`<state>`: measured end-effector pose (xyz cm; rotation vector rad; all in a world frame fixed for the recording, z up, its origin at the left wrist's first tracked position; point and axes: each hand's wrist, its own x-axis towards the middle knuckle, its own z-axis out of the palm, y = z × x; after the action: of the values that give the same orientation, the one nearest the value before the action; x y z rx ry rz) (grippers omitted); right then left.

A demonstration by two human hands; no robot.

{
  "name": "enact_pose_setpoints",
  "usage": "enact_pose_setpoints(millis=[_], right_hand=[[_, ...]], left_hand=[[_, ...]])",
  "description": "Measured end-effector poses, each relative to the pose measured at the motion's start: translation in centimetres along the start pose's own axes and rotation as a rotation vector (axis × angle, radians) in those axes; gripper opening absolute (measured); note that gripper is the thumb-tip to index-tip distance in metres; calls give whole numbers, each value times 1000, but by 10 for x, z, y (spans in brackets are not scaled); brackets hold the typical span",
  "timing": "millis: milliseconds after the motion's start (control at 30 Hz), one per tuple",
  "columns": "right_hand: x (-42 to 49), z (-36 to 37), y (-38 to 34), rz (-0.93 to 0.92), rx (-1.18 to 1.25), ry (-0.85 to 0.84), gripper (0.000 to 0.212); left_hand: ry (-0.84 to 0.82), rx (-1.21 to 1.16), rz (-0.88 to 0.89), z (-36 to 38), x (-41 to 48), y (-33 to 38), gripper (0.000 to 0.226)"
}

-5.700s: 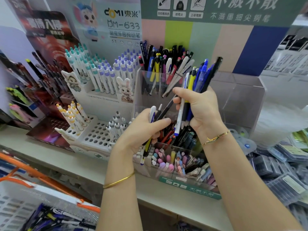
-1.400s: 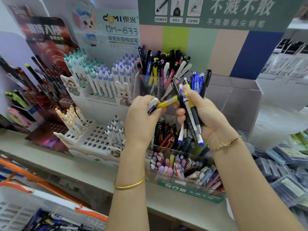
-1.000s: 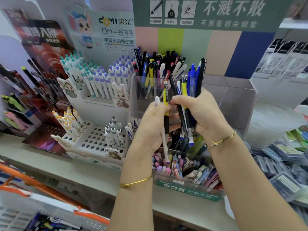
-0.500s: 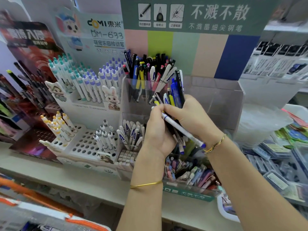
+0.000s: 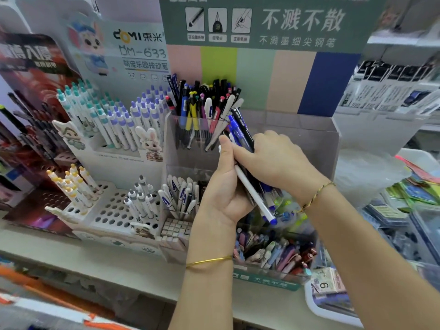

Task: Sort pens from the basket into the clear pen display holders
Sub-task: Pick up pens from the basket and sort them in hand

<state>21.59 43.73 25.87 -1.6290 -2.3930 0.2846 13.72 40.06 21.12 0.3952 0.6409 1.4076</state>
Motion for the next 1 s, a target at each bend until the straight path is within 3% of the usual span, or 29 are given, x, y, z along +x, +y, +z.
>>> enact_pose_setpoints(millis=[167, 267, 367, 567, 733, 800, 900, 1000], right_hand=[[-3, 0, 12, 12, -23, 50, 66], [-3, 0, 17, 30, 84, 77, 62], [-2, -4, 23, -31, 152, 44, 77], [2, -9, 30, -85, 419, 56, 31], [10, -5, 36, -124, 652, 176, 37], [14, -3, 35, -100, 723, 220, 34], [22, -4, 35, -35, 900, 166, 22], [30, -8, 33, -10, 1017, 203, 24]], left_hand=[[62, 57, 18, 13, 8, -3, 89], [46, 62, 61, 18, 15, -9, 90], [62, 66, 97, 23, 21, -14, 92], [93, -17, 154, 28, 21, -19, 68], [155, 27, 282, 27, 19, -15, 58], [171, 87, 315, 26, 19, -13, 43], [154, 200, 338, 21, 22, -4, 25], [146, 319, 306, 16, 20, 10, 24]])
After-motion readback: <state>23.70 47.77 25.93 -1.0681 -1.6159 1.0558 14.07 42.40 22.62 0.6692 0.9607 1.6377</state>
